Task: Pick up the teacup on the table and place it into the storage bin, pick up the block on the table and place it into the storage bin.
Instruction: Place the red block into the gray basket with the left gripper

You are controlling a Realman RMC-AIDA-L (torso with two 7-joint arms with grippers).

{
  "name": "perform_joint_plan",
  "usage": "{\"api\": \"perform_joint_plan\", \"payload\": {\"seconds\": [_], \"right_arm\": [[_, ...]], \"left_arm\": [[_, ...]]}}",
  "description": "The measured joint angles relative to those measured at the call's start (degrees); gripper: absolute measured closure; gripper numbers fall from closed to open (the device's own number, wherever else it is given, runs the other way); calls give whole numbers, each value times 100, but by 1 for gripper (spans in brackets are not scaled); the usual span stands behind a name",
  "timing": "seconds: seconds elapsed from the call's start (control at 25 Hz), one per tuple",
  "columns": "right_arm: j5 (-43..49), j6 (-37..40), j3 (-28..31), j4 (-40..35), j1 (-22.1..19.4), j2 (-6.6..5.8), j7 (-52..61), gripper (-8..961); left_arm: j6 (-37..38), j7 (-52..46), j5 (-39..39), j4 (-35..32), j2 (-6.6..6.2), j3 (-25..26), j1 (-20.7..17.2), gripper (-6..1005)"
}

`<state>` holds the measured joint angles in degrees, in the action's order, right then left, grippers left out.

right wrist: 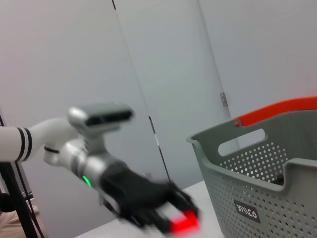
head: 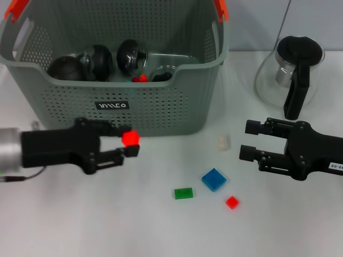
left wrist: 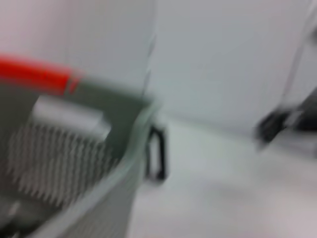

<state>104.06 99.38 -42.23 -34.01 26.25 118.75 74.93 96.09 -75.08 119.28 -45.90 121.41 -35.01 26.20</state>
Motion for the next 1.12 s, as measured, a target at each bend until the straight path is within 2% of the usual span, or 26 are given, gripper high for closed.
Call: {"api": "perform_joint_plan", "payload": {"seconds": [0.08,0.16,0.28,0.32,0.4,0.48,0.56,0.6,0.68,0.72,0.76,0.8,0.84,0.92,1.04,1.12], "right_arm": [[0,-13,-3,0,8,4,1,238],[0,-24,-4,0,14,14,2,238],[0,-32,-4,0,15,13,3,238],[0,-39,-6,0,18,12,4,238],[0,-48,-21,0,26,6,4,238],[1,-52,-36,0,29,6,4,238],[1,-51,-46,0,31,8,5,238],[1,-51,-46,0,31,7,5,238],[0,-51,-47,0,31,9,4,238],[1,-51,-47,0,30,11,3,238],[0,-53,-47,0,30,12,3,238],[1,-55,-44,0,30,15,3,238],[0,-56,-43,0,32,18,4,238],[0,-63,-42,0,40,22,5,238],[1,-67,-45,0,50,27,5,238],[0,-69,-46,0,53,32,5,238]], "left_arm": [[939,-152,-182,-29,-156,530,101,531],[1512,-422,-481,-37,-274,931,209,531],[1821,-1293,-1143,-41,-503,1291,510,531],[1801,-1552,-1289,-42,-570,1325,607,531],[1617,-2280,-1510,-68,-786,1427,950,531],[1260,-2849,-1484,-161,-937,1442,1220,531],[687,-3443,-1291,-297,-1059,1324,1439,532],[240,-3891,-1054,-407,-1142,1165,1592,532],[-324,-4336,-517,-561,-1232,850,1814,532],[-324,-4336,-517,-561,-1232,850,1814,532],[-745,-4637,100,-749,-1257,473,1972,532],[-1056,-4853,591,-953,-1221,89,2051,532],[-1188,-4943,763,-1031,-1188,-76,2062,532],[-1593,-5115,1254,-1310,-1027,-588,2053,532],[-2161,-5343,2085,-1715,-664,-1259,1983,532],[-2459,-5643,2763,-1823,-469,-1552,1992,532]]}}
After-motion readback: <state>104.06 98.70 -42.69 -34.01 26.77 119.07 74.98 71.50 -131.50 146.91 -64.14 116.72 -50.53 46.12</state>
